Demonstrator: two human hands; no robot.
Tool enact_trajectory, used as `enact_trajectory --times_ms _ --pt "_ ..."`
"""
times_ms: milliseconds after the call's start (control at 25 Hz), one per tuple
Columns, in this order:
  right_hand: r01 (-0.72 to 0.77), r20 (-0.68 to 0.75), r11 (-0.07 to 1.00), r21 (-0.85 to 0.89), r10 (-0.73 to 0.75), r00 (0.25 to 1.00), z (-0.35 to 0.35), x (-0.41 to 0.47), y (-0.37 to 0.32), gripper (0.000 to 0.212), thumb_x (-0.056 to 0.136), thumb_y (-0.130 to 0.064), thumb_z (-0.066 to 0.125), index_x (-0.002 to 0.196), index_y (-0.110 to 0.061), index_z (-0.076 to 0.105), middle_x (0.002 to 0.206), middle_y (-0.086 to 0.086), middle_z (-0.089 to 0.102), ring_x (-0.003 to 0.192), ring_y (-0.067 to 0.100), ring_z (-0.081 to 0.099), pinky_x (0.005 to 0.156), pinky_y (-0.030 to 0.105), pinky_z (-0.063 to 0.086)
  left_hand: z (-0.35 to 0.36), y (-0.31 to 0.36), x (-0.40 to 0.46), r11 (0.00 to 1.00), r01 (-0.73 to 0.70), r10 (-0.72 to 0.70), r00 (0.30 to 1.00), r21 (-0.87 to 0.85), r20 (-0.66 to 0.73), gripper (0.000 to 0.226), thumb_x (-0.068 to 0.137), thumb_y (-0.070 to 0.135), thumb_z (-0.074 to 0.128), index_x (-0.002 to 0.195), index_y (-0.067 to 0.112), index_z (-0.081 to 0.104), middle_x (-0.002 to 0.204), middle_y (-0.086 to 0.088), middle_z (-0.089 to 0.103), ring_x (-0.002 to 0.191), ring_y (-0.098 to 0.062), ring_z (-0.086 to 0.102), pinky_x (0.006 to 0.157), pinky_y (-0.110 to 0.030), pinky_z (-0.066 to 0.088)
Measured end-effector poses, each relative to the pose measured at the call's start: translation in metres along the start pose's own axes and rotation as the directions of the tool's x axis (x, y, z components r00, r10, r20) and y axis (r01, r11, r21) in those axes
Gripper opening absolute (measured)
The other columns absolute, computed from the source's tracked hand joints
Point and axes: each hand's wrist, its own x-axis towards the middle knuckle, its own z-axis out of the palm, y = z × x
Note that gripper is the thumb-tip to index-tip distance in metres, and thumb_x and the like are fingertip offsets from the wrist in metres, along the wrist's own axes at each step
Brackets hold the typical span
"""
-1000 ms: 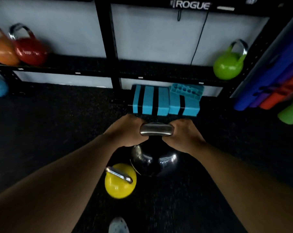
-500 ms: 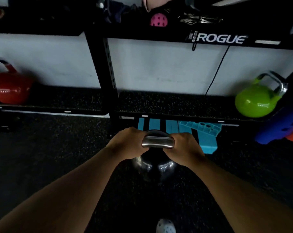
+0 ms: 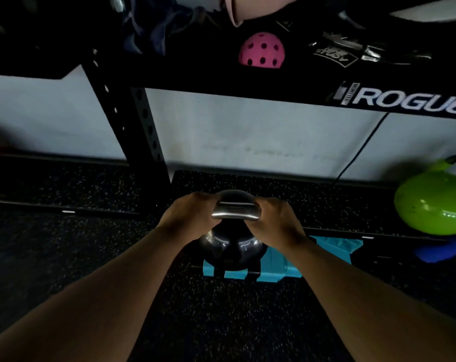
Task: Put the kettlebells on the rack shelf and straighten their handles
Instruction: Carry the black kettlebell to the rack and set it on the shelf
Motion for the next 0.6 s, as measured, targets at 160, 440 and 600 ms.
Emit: enact_trajectory --times_ms 160,440,600 --pt "-0.044 -0.080 0.997 0.058 0.048 0.996 0.004 0.057 -0.004 0.021 0.081 -0.022 0.066 0.101 -0.021 0.072 0.084 0.005 0.076 0.074 0.023 0.071 0.065 0.034 0.059 -0.014 -0.022 0.056 0.998 -0.043 0.044 0.999 0.038 -0.027 0.037 0.080 0.032 0.066 0.116 0.032 0.061 0.098 -0.006 0.074 0.091 -0.029 0.071 0.076 -0.038 0.057" --pt "-0.182 -0.073 0.973 0.139 0.193 0.978 0.017 0.123 -0.002 0.032 0.085 -0.017 0.063 0.061 -0.026 0.044 0.057 -0.010 0.051 0.050 0.006 0.048 0.049 0.021 0.035 -0.019 -0.045 0.121 1.000 0.015 -0.014 1.000 -0.024 0.023 0.013 0.078 0.019 0.067 0.091 0.019 0.063 0.086 -0.009 0.069 0.083 -0.033 0.066 0.066 -0.034 0.048" --pt "-0.197 -0.035 0.975 0.103 0.201 0.979 0.017 0.152 -0.002 0.031 0.080 -0.014 0.062 0.059 -0.022 0.040 0.056 -0.006 0.046 0.060 0.021 0.050 0.049 0.025 0.030 -0.021 -0.056 0.140 0.987 0.113 -0.107 0.993 -0.116 0.053 0.017 0.082 0.018 0.065 0.098 0.017 0.064 0.089 -0.012 0.068 0.077 -0.032 0.066 0.070 -0.043 0.058"
